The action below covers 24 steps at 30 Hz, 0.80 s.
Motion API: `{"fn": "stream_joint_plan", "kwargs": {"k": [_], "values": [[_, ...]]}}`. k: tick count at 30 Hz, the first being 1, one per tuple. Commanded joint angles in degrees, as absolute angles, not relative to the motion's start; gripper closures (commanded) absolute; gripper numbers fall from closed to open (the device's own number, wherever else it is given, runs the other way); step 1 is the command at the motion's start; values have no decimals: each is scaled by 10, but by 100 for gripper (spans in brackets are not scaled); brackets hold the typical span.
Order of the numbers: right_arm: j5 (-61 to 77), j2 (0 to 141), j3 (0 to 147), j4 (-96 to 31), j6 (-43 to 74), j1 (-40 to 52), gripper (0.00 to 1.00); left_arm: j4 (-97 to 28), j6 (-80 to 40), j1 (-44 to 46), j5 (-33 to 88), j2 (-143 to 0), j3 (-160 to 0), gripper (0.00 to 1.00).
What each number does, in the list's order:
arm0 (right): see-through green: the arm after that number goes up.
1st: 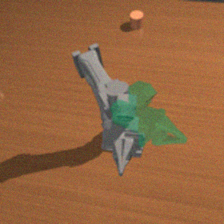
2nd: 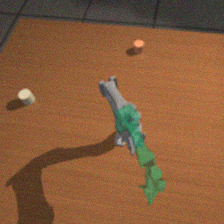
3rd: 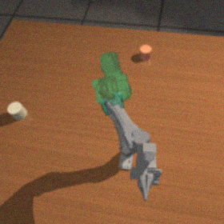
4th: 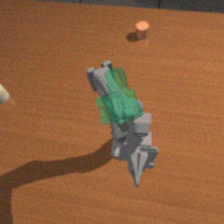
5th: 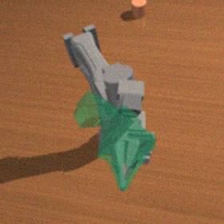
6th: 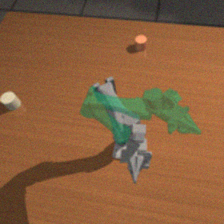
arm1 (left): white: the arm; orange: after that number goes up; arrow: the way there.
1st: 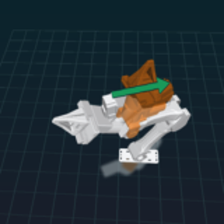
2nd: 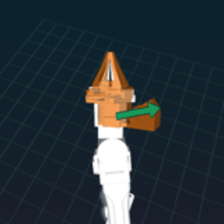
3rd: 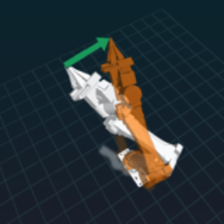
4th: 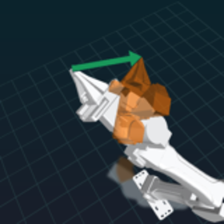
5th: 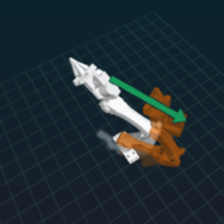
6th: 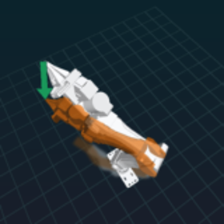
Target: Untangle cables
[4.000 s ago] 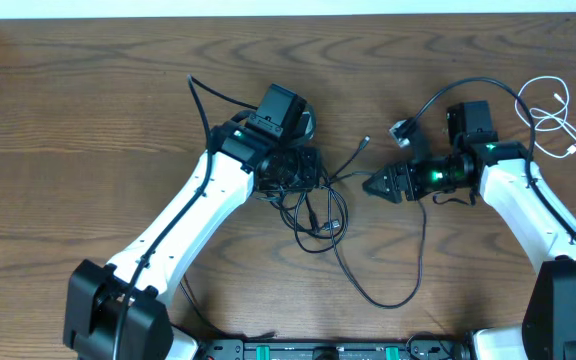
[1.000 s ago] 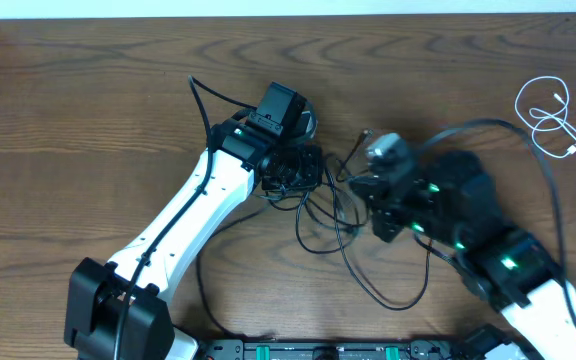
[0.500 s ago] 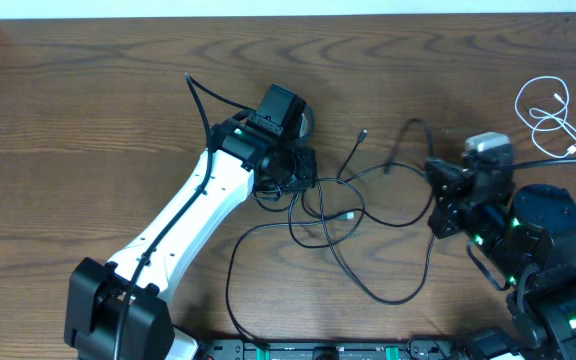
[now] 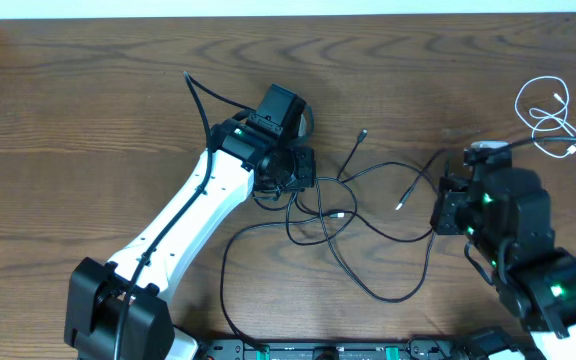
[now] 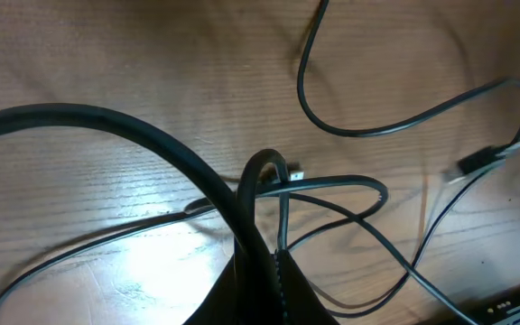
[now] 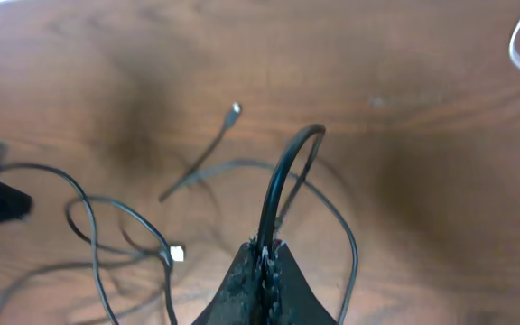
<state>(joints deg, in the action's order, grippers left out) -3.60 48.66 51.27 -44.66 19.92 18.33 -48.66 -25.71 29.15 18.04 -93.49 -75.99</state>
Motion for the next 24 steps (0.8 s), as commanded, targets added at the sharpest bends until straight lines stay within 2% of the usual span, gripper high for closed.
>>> {"fn": "stream_joint_plan", "kwargs": {"k": [1, 4, 6, 7, 9, 13, 17, 24], "values": [[-7, 515, 524, -459, 212, 180, 98, -488, -258, 291, 173, -939, -759, 92], [22, 553, 524, -474, 212, 181, 91, -488, -258, 291, 173, -939, -759, 92], [27, 573, 524, -478, 211, 181, 80, -488, -258, 291, 173, -939, -759, 92], [27, 582, 524, -480, 210, 181, 63, -489, -258, 291, 173, -939, -759, 92], [30, 595, 524, -478, 199, 181, 44, -489, -258, 291, 173, -939, -759, 92], [52, 599, 537, -475, 177, 180, 22, -489, -258, 291, 173, -939, -759, 92], [102, 600, 552, -458, 140, 181, 11, -488, -258, 291, 173, -939, -759, 92], [176, 641, 552, -421, 73, 181, 11, -490, -258, 291, 175, -939, -759, 92]]}}
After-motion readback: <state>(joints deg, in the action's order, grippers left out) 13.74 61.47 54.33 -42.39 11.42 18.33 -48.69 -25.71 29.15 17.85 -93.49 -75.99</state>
